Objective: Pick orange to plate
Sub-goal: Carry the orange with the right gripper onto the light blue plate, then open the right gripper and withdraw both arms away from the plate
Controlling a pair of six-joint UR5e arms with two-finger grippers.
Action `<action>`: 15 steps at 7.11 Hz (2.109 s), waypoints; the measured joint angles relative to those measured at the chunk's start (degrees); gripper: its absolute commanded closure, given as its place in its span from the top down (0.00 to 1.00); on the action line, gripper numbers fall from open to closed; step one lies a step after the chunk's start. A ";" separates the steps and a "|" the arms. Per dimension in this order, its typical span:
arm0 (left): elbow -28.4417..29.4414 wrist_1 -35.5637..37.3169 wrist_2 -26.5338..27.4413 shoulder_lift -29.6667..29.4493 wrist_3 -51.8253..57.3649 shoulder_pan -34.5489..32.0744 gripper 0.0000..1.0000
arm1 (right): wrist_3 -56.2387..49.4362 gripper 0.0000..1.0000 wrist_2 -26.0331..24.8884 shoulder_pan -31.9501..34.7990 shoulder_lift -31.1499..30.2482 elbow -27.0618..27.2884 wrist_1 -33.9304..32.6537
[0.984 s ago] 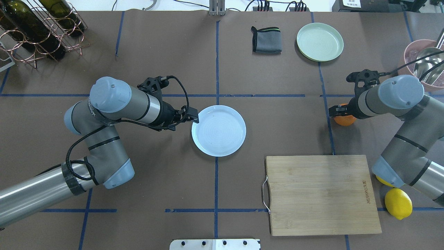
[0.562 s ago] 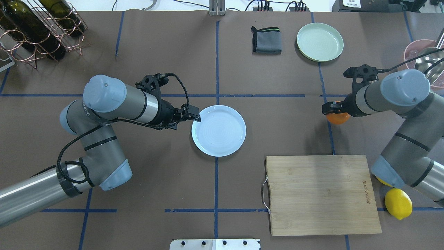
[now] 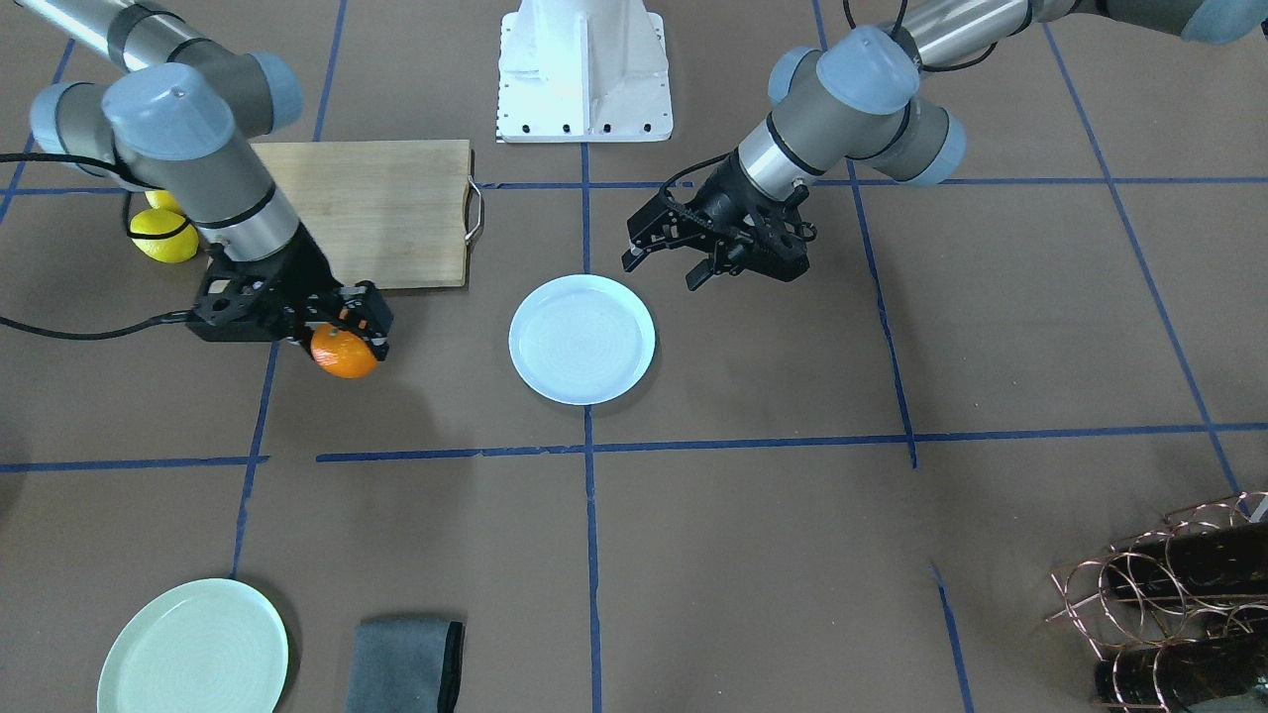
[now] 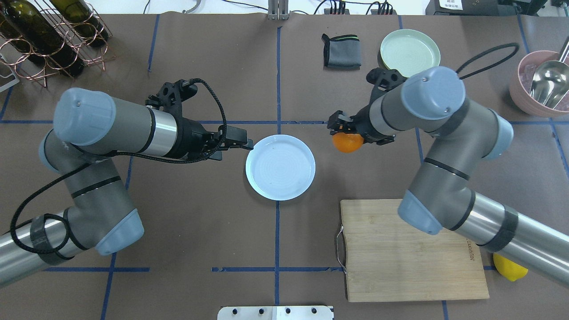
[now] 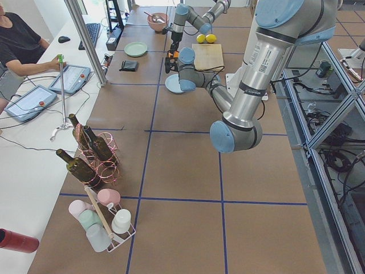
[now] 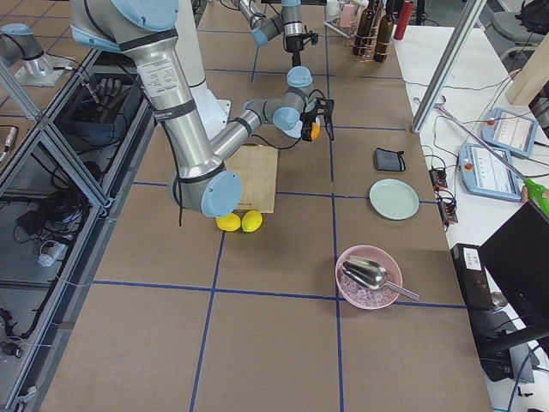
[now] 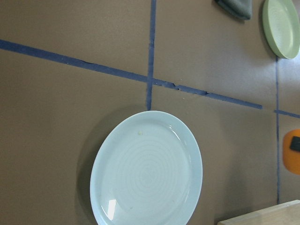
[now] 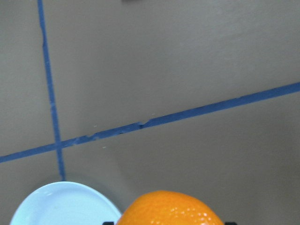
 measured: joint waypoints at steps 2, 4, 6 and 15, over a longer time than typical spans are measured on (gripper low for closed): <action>-5.53 -0.02 -0.22 5.24 0.02 -1.58 1.00 | 3.81 0.00 -5.77 -4.83 8.88 -7.61 -0.60; -9.56 -0.01 -0.54 9.81 0.03 -3.17 1.00 | 4.22 0.00 -10.95 -8.03 12.60 -13.09 -0.60; -10.22 -0.04 -0.49 10.81 0.03 -3.53 1.00 | 4.15 0.52 -13.38 -10.19 13.51 -15.23 -0.62; -10.07 -0.05 -0.36 10.62 0.03 -3.58 1.00 | 3.41 1.00 -13.78 -11.00 13.15 -15.85 -1.63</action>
